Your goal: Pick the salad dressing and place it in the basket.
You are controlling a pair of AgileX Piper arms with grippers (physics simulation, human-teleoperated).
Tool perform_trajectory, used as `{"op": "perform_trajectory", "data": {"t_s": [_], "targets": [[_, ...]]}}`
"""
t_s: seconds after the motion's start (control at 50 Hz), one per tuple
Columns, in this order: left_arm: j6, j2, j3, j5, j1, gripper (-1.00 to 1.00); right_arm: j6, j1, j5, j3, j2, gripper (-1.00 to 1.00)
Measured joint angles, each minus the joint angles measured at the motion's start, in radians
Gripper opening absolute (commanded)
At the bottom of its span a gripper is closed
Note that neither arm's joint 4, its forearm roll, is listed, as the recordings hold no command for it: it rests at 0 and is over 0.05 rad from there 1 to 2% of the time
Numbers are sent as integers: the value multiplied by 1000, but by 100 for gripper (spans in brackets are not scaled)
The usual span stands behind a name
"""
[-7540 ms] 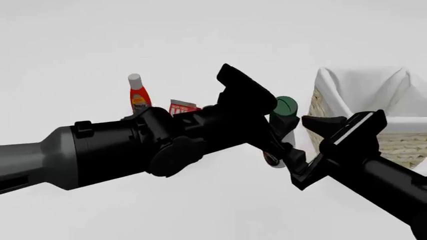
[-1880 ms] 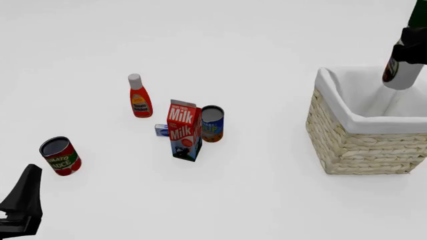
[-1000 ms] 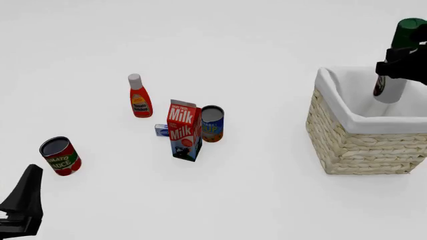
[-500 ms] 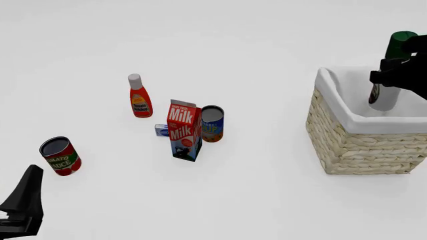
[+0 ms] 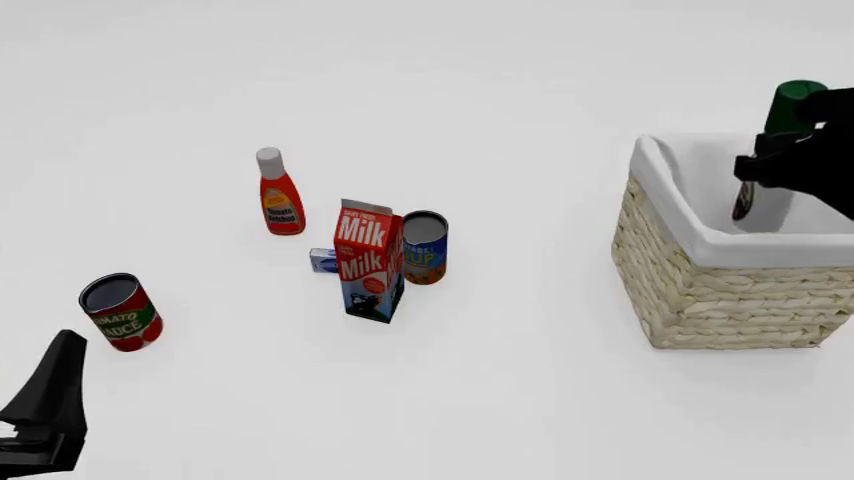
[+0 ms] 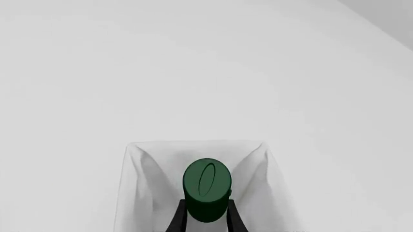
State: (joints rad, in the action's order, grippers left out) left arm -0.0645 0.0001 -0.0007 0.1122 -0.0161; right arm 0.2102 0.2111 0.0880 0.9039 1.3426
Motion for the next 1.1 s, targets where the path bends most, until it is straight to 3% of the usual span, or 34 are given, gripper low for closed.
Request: {"op": "perform_trajectory", "data": {"t_s": [1.0,1.02,1.1], "targets": [[1,0,0,-4,-4,100,-16,8,80,-11,90,-100],[1,0,0,-4,-4,100,-16,8,81,-11,90,100],[1,0,0,-4,-4,100,-20,6,82,-10,87,100]]}}
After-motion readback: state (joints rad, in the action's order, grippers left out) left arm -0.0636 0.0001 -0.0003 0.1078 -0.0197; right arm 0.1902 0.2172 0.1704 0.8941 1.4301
